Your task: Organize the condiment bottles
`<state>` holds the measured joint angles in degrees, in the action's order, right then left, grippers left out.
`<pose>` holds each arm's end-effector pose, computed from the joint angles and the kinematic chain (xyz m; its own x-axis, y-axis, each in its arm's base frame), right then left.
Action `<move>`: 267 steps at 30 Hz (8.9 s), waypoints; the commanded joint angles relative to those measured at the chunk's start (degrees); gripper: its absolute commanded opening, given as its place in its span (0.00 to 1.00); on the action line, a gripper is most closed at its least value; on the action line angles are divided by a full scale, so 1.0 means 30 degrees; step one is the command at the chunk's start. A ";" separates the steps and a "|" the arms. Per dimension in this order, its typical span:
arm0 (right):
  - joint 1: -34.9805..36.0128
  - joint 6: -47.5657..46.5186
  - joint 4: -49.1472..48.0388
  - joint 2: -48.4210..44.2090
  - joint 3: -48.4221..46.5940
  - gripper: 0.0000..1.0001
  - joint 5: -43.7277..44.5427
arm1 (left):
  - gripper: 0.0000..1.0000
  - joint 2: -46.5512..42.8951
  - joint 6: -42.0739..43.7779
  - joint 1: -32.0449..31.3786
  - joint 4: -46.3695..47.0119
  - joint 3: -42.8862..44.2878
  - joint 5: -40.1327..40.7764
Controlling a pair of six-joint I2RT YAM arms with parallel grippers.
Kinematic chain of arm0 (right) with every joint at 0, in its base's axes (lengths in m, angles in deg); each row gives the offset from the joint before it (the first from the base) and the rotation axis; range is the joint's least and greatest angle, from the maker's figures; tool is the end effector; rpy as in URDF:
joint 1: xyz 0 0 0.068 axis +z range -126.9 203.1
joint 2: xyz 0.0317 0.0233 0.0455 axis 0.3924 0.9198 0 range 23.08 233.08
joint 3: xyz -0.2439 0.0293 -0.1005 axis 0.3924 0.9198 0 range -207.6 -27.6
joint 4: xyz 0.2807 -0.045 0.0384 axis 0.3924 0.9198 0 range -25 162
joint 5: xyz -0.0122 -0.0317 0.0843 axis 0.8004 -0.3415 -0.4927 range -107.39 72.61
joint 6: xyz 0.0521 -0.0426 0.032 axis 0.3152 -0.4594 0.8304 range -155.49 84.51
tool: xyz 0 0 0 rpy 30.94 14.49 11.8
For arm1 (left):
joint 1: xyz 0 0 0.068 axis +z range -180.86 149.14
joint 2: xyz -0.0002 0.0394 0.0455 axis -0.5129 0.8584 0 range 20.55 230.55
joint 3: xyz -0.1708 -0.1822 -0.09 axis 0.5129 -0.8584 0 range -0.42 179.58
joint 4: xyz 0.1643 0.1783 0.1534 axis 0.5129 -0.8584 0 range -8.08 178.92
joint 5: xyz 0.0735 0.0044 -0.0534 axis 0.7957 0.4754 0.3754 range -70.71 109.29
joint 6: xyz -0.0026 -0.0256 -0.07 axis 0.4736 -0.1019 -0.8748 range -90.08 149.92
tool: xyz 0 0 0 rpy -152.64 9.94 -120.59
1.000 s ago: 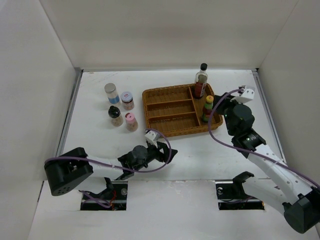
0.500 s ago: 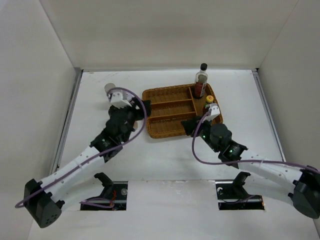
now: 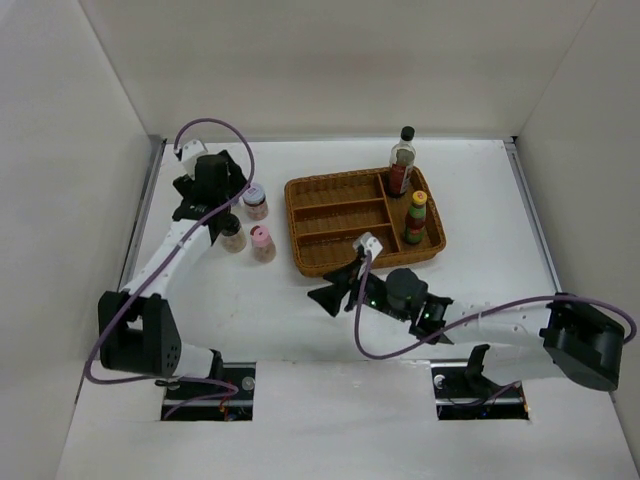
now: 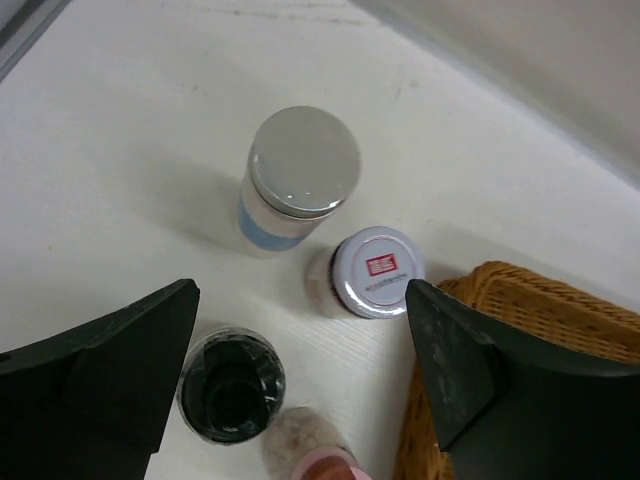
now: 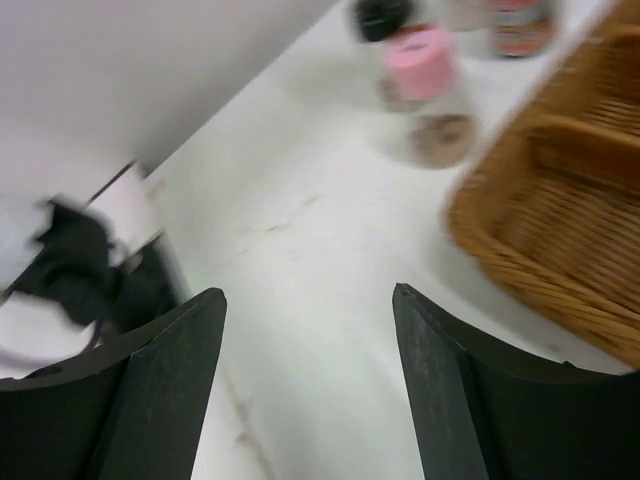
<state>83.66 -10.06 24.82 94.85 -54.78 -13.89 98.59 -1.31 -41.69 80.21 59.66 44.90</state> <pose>0.1566 0.2694 0.1983 -0.3945 0.1730 -0.9025 -0.7418 0.5197 0.4239 0.3594 -0.0412 0.2790 -0.2682 -0.4247 -0.8647 -0.4080 0.8632 -0.2974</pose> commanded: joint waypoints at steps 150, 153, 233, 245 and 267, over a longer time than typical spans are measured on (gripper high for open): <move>-0.1860 -0.0919 -0.4564 -0.4999 0.2907 0.45 0.7089 | 0.40 -0.2232 0.3931 -0.9611 0.5479 0.3111 0.4389; -0.1802 -0.0743 -0.4390 -0.4732 0.2965 0.31 0.8785 | 0.40 0.0112 0.4050 -1.1019 0.5803 0.5573 0.2720; -0.3413 0.0458 -0.4360 -0.6755 0.4167 0.71 0.8880 | 0.82 -0.1200 0.1413 -0.6043 0.2549 -0.5962 0.2655; -0.3384 0.0342 -0.4417 -0.7252 0.4313 0.71 0.8850 | 0.32 -0.3128 0.1589 -0.6159 0.2409 -0.5410 0.2949; -0.3940 0.0663 -0.4418 -0.7253 0.4430 0.71 0.8616 | 0.29 -0.0528 0.2175 -1.2078 0.1674 -0.1685 0.2805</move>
<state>72.18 -8.62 13.98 74.06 -40.01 12.58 96.23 4.84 -77.77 84.32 53.97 54.19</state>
